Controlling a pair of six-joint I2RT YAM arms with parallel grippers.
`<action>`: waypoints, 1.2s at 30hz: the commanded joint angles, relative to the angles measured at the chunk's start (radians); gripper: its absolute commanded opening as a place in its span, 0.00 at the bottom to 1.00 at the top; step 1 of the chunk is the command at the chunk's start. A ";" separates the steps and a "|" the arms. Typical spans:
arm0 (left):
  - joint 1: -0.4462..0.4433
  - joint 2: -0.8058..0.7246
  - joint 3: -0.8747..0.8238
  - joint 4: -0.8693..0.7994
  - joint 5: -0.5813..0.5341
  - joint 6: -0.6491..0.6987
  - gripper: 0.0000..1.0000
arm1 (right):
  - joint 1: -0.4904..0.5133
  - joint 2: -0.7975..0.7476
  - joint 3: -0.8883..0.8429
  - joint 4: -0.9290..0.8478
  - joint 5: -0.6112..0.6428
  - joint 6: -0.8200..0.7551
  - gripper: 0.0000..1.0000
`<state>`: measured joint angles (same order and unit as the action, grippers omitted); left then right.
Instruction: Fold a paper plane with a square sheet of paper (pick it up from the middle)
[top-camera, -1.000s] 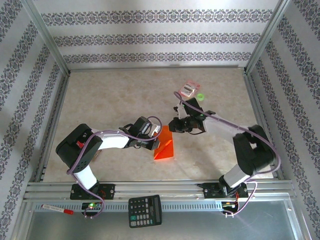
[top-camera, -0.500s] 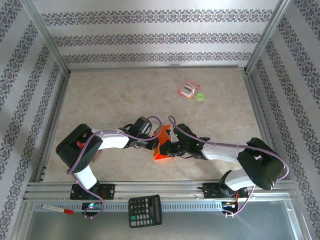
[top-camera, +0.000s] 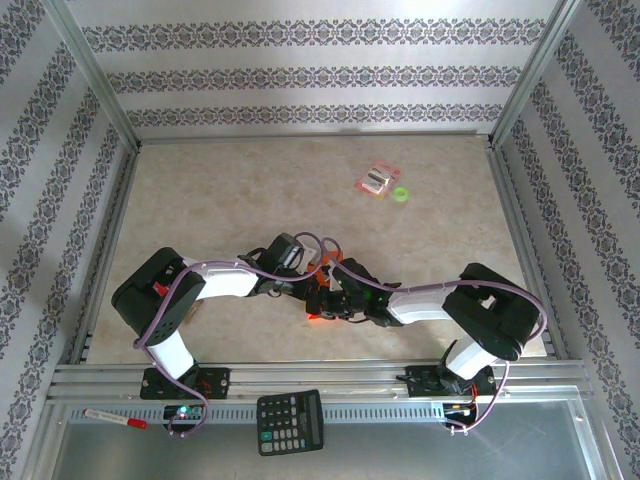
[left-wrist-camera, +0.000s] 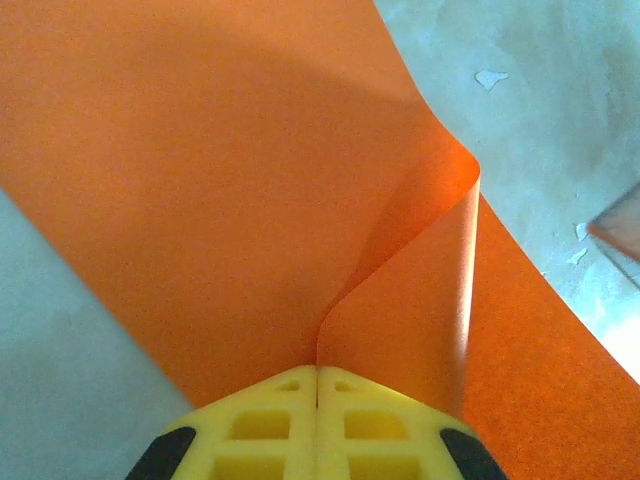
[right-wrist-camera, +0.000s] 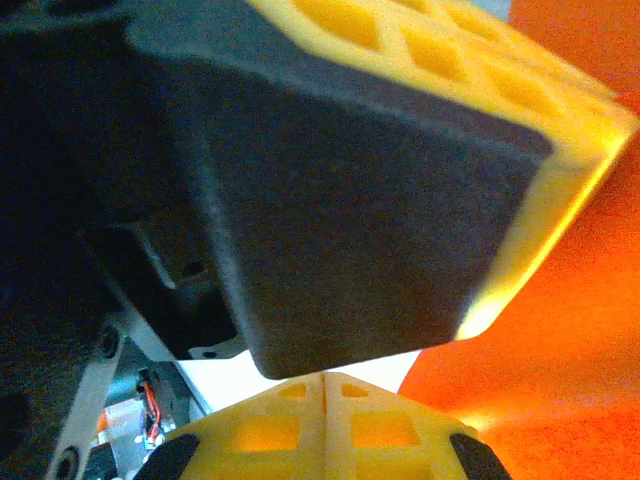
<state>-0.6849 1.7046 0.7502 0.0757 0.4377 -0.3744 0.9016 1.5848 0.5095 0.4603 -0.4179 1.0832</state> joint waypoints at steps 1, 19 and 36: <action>0.010 0.049 -0.038 -0.077 -0.042 -0.001 0.00 | 0.013 0.019 -0.015 0.045 0.035 0.028 0.00; 0.010 0.052 -0.037 -0.079 -0.046 0.010 0.00 | 0.019 0.067 -0.060 0.037 0.059 0.033 0.00; 0.010 0.076 -0.027 -0.081 -0.069 0.000 0.00 | 0.086 0.053 -0.103 0.038 0.029 0.052 0.00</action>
<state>-0.6849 1.7115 0.7513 0.0834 0.4442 -0.3744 0.9543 1.6302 0.4400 0.5606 -0.3519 1.1236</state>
